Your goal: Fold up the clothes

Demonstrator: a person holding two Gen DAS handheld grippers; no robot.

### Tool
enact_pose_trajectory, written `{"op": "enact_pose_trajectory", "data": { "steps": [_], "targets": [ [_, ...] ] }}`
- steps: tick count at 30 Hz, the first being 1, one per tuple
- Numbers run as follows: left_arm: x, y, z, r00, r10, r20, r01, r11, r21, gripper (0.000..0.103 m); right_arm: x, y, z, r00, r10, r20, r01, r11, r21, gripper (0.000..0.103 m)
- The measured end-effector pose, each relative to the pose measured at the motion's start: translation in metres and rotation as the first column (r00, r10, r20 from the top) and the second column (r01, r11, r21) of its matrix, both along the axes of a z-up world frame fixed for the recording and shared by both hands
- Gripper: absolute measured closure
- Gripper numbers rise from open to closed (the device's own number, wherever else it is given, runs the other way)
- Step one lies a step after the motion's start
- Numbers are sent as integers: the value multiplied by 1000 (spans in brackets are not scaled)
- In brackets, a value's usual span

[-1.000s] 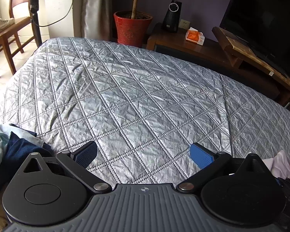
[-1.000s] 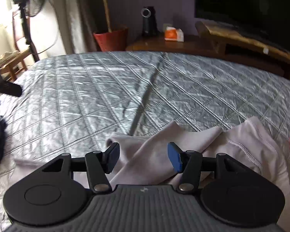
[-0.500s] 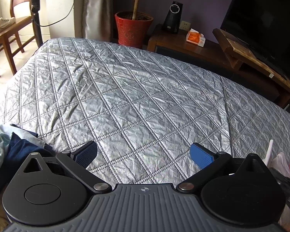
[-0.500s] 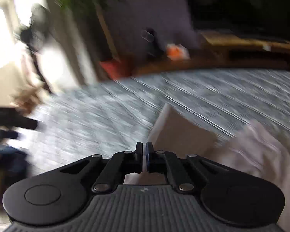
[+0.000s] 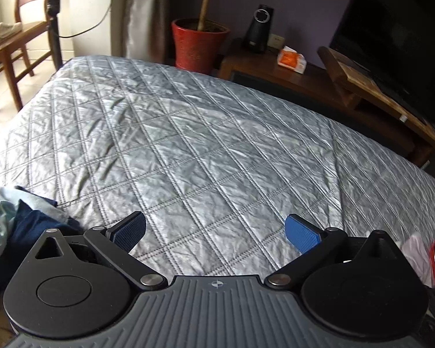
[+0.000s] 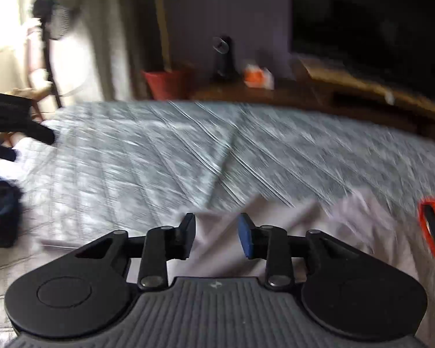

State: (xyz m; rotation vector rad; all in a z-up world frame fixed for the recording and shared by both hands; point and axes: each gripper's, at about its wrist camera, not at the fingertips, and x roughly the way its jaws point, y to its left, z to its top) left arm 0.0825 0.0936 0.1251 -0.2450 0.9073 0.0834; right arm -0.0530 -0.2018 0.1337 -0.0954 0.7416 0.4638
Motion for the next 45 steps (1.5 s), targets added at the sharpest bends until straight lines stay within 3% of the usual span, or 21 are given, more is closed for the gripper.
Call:
{"op": "enact_pose_trajectory", "data": {
  "steps": [3, 7, 8, 9, 10, 13, 20, 25, 31, 35, 38, 42, 45],
  "targets": [
    [1, -5, -2, 1000, -21, -5, 21, 1000, 2, 0, 12, 9, -7, 1000, 6, -11, -6, 1000, -1, 74],
    [2, -12, -5, 998, -66, -14, 66, 998, 1, 0, 26, 27, -21, 999, 38, -20, -39, 997, -61, 57],
    [2, -14, -5, 997, -80, -14, 80, 997, 4, 0, 30, 29, -24, 999, 33, -17, -34, 996, -81, 58],
    [1, -17, -4, 996, -91, -12, 91, 996, 10, 0, 34, 29, -28, 999, 24, -23, -26, 996, -85, 64],
    [1, -19, -4, 995, -100, -11, 101, 995, 20, 0, 37, 27, -30, 999, 14, -36, -17, 997, -74, 77],
    [1, -22, -4, 994, -111, -11, 111, 993, 30, 0, 41, 18, -34, 999, 6, -46, -8, 999, -36, 91],
    [1, -22, -6, 994, -106, -16, 107, 994, 32, 0, 52, 7, -36, 998, -26, -59, 31, 995, 90, 98],
    [0, -23, -6, 993, -113, -14, 113, 993, 38, 0, 58, 1, -34, 998, -42, -48, 48, 992, 118, 100],
    [-1, -18, -3, 995, -100, 1, 99, 995, 25, 0, 48, -3, -14, 995, 99, -7, -96, 974, 203, 100],
    [-2, -8, 2, 998, -61, 24, 60, 998, 18, 0, 29, 16, -8, 970, 244, 0, -236, 939, 249, 100],
    [-2, 0, 4, 999, -28, 33, 28, 1000, 7, 0, -9, 35, -1, 945, 328, 10, -318, 905, 283, 100],
    [-2, 5, 6, 999, -13, 36, 13, 1000, 2, 0, -32, 61, -11, 889, 457, 9, -446, 863, 239, 100],
    [-2, 5, 6, 999, -16, 34, 16, 1000, 4, 0, -18, 76, -34, 831, 550, -86, -523, 824, 219, 99]
  ]
}}
